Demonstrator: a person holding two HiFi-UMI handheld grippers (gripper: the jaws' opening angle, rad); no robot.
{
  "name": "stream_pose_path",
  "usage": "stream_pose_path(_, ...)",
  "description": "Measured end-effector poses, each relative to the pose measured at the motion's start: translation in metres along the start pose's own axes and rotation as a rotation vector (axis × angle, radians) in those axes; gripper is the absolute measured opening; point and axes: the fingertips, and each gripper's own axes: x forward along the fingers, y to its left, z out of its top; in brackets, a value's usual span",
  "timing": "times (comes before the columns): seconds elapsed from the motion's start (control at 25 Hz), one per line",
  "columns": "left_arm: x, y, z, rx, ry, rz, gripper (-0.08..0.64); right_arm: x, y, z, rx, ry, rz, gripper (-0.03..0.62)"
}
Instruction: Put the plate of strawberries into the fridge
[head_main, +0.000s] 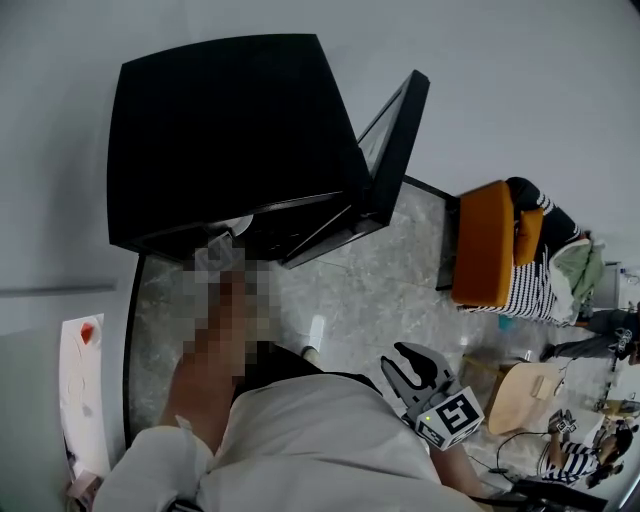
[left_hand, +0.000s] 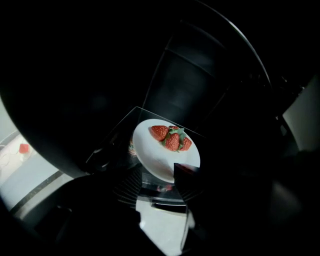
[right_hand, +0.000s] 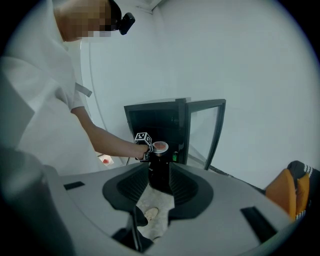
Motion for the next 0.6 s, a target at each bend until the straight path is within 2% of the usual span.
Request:
stream_pose_path(0.16,-0.009,0.002,-0.003,0.051,-0.022,0.017,0.193,-0.008,-0.004,-0.004,0.001,-0.018,0.006,0.123)
stream_pose_path(0.32,-0.025,-0.006,-0.006,0.088,-0.040,0.001,0.193,-0.015,-0.007,-0.011,-0.006,-0.039,0.028,0.123)
stream_pose_path(0.48,-0.049,-0.022,-0.007,0.124,-0.064,-0.039,0.192,-0.020,-0.012,-0.013,-0.019,-0.069,0.066,0.123)
stream_pose_path(0.6,-0.068,-0.034,-0.015,0.177,-0.051,-0.090,0.192,-0.025,-0.014,-0.015,-0.023,-0.100,0.096,0.123)
